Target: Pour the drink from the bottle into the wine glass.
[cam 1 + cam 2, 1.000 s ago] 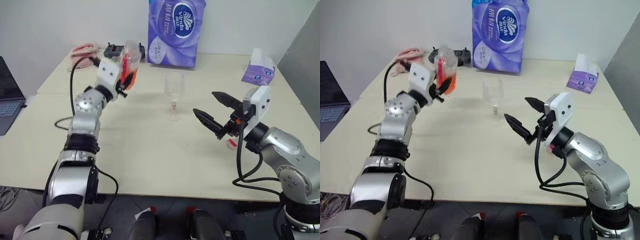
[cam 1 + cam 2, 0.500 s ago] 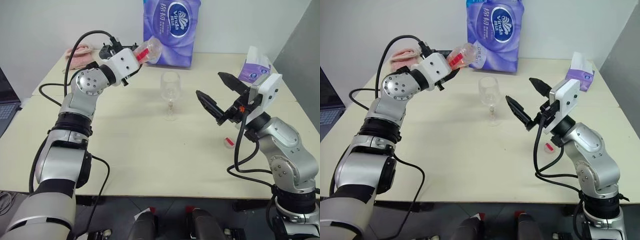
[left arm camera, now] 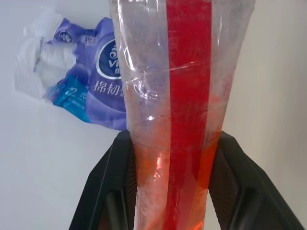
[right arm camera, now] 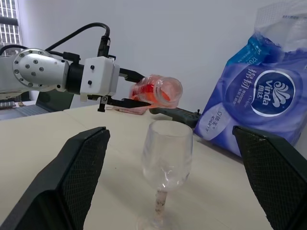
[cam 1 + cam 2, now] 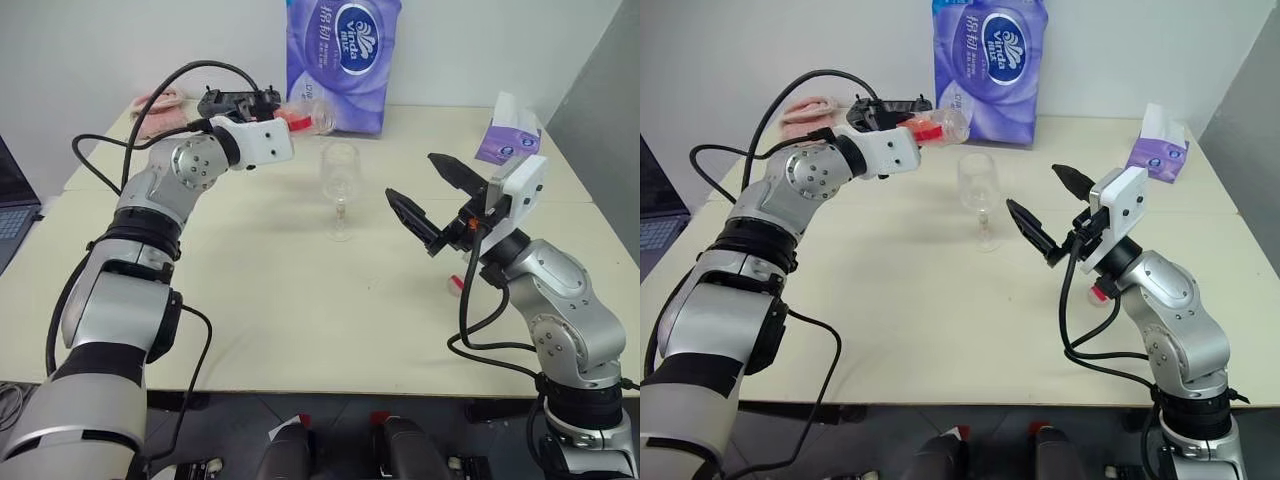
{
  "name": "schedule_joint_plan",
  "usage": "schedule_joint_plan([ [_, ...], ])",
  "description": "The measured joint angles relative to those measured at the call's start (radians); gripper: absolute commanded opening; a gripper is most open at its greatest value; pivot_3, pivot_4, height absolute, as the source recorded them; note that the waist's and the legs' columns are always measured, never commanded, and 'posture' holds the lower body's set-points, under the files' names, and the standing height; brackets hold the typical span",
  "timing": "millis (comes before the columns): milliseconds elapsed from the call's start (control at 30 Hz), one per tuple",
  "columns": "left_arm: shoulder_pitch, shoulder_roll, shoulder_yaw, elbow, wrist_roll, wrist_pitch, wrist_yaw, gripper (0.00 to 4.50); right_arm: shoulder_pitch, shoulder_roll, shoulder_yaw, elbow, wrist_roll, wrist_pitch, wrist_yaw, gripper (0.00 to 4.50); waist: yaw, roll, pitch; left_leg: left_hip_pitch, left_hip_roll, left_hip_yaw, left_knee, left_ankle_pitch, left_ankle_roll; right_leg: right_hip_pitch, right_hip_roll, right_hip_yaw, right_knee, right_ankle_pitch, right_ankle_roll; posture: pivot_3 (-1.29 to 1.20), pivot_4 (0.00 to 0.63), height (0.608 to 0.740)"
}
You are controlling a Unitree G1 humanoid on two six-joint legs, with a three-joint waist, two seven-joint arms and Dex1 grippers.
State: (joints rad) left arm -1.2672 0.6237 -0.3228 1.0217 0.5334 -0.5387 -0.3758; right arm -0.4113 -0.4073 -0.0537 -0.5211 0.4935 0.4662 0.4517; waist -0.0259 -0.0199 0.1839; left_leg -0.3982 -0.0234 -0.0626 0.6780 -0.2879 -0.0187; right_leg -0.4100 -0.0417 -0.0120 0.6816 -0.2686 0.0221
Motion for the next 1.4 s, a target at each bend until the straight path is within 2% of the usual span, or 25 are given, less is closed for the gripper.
schedule_joint_plan([
  [567,-0.073,0.017,-0.084,0.047,0.138,-0.075,0.074,1.64,0.002,0.014,0.0,-0.025,0.0,0.03,-0.04,4.5,-0.001,0.0,0.0,0.0,0.0,0.001,0.0,0.0,0.0,0.0,0.0,0.0,0.0,0.0,0.0,0.0,0.15,0.74],
  [1400,-0.077,0.049,-0.113,0.047,0.203,-0.103,0.115,1.64,0.021,0.015,0.0,-0.021,-0.001,0.019,-0.011,4.5,-0.001,0.0,0.0,0.0,0.0,0.001,0.0,0.0,0.0,-0.001,0.0,0.0,0.001,0.0,0.0,0.0,0.15,0.74],
])
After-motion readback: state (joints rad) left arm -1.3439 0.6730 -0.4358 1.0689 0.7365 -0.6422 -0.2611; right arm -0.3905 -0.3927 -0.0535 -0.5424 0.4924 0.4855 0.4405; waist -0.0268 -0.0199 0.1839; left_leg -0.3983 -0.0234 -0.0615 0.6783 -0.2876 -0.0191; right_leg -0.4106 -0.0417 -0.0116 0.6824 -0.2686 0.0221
